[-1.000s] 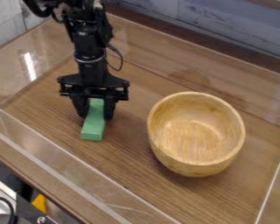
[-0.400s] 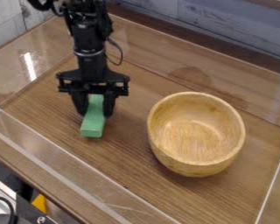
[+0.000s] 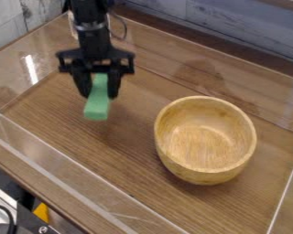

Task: Put the green block in the brown bowl

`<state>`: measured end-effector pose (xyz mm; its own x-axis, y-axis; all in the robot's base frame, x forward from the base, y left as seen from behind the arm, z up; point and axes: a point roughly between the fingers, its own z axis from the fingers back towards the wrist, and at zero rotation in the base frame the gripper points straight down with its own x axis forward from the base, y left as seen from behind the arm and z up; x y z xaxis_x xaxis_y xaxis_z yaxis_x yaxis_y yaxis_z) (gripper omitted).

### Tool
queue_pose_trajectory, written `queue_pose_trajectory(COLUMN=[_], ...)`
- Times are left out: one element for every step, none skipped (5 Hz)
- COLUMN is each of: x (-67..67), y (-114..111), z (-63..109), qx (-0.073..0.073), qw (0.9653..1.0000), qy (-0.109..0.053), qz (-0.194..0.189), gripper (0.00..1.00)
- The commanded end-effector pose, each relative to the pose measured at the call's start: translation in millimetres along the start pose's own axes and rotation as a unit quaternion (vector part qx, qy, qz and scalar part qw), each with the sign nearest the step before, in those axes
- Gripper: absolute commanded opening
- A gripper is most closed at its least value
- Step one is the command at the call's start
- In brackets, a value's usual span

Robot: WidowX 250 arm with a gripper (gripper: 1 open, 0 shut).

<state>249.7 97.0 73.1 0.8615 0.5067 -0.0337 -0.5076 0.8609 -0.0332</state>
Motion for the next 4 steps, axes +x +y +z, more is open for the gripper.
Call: queue_pose_trajectory(x=[22.4, 37.2, 38.7, 41.4], y=[-0.8, 0.0, 2.3, 7.2], z=[50.4, 68.3, 72.3, 67.1], qx=[-0.023, -0.032, -0.034, -0.030], qw=[0.9984, 0.9970, 0.9962, 0.9952], qy=[-0.052, -0.070, -0.078, -0.089], qz=[0.002, -0.008, -0.021, -0.027], gripper=[0.00, 0.00, 0.00, 0.00])
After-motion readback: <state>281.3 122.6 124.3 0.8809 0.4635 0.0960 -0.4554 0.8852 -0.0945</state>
